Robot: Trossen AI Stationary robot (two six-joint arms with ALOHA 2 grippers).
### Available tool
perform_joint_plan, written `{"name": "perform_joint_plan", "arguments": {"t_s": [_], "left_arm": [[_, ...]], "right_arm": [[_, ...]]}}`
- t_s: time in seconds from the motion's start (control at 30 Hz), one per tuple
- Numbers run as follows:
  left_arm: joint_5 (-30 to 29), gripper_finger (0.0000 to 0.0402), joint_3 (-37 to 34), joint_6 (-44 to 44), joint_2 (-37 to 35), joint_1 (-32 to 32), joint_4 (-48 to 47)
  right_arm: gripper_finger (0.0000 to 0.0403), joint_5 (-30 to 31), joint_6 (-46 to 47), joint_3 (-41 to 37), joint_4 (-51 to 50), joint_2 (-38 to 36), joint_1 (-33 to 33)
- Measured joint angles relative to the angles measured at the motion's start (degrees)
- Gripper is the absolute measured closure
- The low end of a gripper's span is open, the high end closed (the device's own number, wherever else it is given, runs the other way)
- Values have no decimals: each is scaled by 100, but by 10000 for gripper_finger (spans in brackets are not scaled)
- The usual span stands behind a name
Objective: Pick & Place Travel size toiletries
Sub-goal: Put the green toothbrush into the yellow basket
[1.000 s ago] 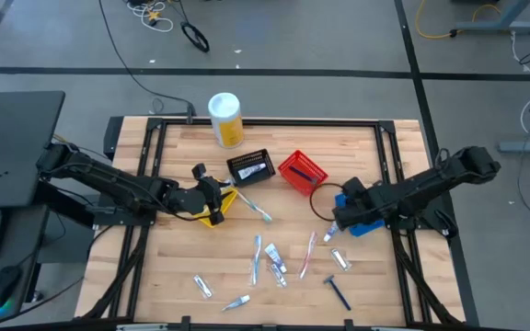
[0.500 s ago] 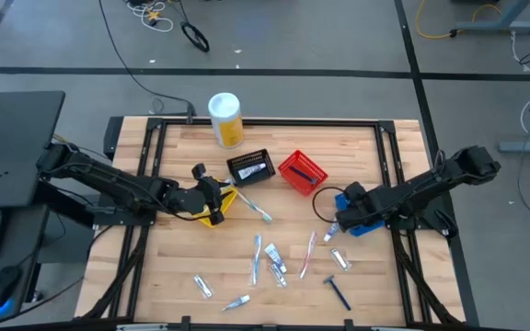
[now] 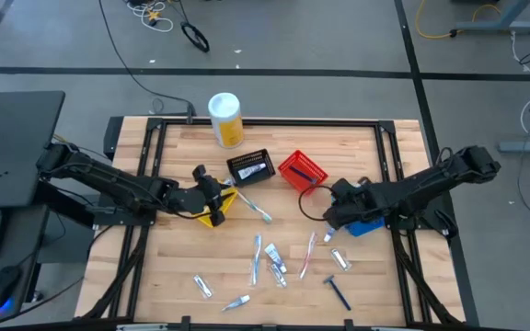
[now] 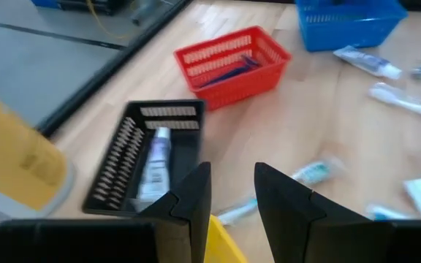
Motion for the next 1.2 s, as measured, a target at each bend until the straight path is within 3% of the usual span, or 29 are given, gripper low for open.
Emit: {"name": "perform_joint_plan", "arguments": {"t_s": [0.2, 0.47, 0.67, 0.77, 0.9, 1.0, 1.1, 1.2], "left_arm": [[920, 287, 0, -122, 4, -2, 450], [1860, 287, 5, -409, 325, -13, 1430], [2510, 287, 202, -621, 1070, -55, 1787], [2741, 288, 581, -460, 1437, -77, 1744], [2989, 288, 1458, 4, 1719, -105, 1119], [2735, 288, 2316, 431, 1941, -142, -46], [2265, 288, 3037, 1044, 2260, -173, -1027], [2171, 287, 3471, 1921, 2649, -162, -1462]], "right_arm": [[282, 596, -1449, -258, 1779, 2, -22], [281, -14, -2739, -910, 4246, 4, -153], [281, -253, -3028, -1203, 4824, 9, -182], [281, -249, -3633, -1207, 4860, 9, -194], [281, -154, -4961, -1207, 5168, 10, -322], [281, 117, -5744, -1207, 5469, 9, -478], [281, 248, -5954, -1207, 5665, 9, -651], [281, 229, -5840, -1207, 5652, 9, -775]]}}
